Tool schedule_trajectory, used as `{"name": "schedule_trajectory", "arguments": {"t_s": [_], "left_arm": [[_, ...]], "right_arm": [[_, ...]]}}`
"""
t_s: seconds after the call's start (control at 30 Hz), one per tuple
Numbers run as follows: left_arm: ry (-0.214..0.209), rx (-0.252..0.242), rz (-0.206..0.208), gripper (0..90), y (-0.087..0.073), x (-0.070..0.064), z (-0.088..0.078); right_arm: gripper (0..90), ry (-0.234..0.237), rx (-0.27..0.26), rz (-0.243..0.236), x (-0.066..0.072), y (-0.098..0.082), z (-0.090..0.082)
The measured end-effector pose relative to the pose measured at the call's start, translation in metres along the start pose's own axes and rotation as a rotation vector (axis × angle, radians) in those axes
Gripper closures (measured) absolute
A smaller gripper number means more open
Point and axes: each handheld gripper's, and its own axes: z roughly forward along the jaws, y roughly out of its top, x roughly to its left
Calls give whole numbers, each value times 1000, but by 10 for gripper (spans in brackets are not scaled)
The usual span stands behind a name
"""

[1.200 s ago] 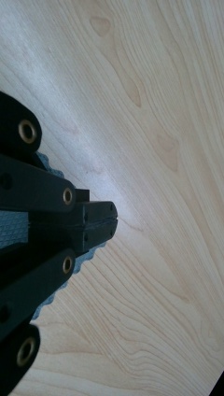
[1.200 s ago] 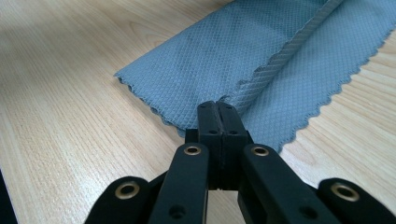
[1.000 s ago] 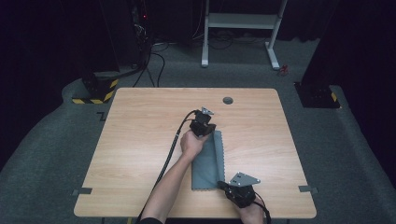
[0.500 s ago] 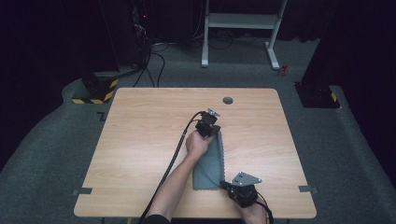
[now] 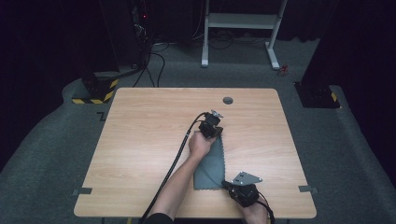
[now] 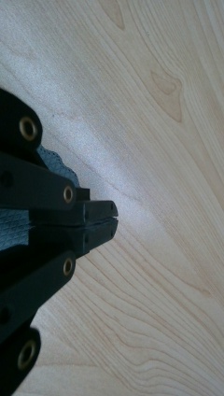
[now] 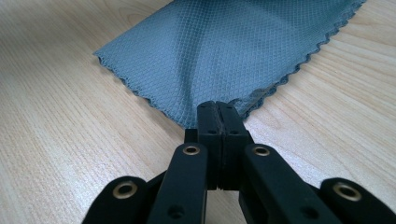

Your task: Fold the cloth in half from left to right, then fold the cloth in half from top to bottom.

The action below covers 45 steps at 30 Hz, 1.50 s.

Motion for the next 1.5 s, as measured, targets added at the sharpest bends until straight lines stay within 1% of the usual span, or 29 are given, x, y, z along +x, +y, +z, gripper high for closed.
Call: {"name": "schedule_trajectory", "arguments": {"t_s": [0.03,0.07,0.13,0.23,0.3,0.33,0.4,0.43,0.5,0.53,0.6,0.63,0.7,0.73,0.77,0.8,0.83,0.87,0.9,0.93,0.97,1.07,1.13,1.17,1.2,1.3,1.37,1.43,1.5], "left_arm": [[3,-3,-3,770,0,1,-1],[3,-4,-13,711,1,1,-3],[22,-24,-12,661,1,2,-9],[46,-74,-14,592,-2,5,-28],[66,-80,-9,557,-5,9,-38],[74,-83,-15,539,-9,10,-43],[83,-77,-22,512,-19,14,-54],[86,-81,-25,508,-25,15,-58],[105,-68,-2,497,-39,17,-67],[109,-64,-4,493,-46,17,-70],[117,-47,-19,482,-59,17,-77],[109,-44,-41,479,-66,18,-81],[94,-48,-62,471,-74,17,-86],[90,-56,-59,469,-78,16,-89],[79,-60,-60,465,-81,14,-92],[65,-65,-68,457,-84,11,-93],[56,-68,-62,451,-87,9,-95],[55,-64,-44,446,-90,6,-95],[57,-55,-36,443,-92,3,-95],[60,-51,-31,445,-95,1,-95],[72,-44,-15,446,-98,1,-94],[80,-18,-17,446,-106,3,-91],[93,-44,-16,453,-112,6,-92],[98,-48,-20,455,-114,7,-93],[107,-41,-15,454,-115,7,-94],[121,-28,-4,442,-117,7,-99],[112,-40,-14,437,-120,7,-104],[84,-63,-21,431,-123,3,-110],[61,-82,-11,419,-126,-3,-117]], "right_arm": [[870,-1,0,5,0,0,0],[832,-7,-1,3,-1,0,0],[784,-15,3,17,-2,-1,-1],[773,-27,-20,28,-8,1,-5],[771,-28,-41,48,-15,4,-8],[771,-27,-52,55,-18,6,-9],[770,-21,-68,55,-26,12,-7],[767,-21,-73,57,-30,16,-5],[758,-18,-70,58,-38,22,2],[752,-10,-60,61,-42,26,7],[746,-5,-35,53,-48,33,19],[745,-9,-29,56,-50,37,24],[745,-20,-16,21,-51,44,32],[745,-30,-7,7,-50,48,36],[745,-32,-4,-2,-51,51,39],[743,-30,0,1,-51,54,41],[736,-31,5,0,-51,57,44],[726,-35,3,-1,-52,59,46],[720,-37,-4,-3,-52,61,48],[714,-38,-1,-6,-53,63,51],[714,-41,12,-11,-54,64,54],[716,-40,33,-26,-58,67,61],[721,-45,49,-30,-60,66,65],[735,-35,41,-28,-62,65,65],[737,-29,40,-14,-64,65,65],[733,-34,39,-1,-68,65,65],[720,-43,41,-9,-69,65,65],[707,-46,32,-13,-69,64,65],[671,-31,28,7,-69,63,64]]}}
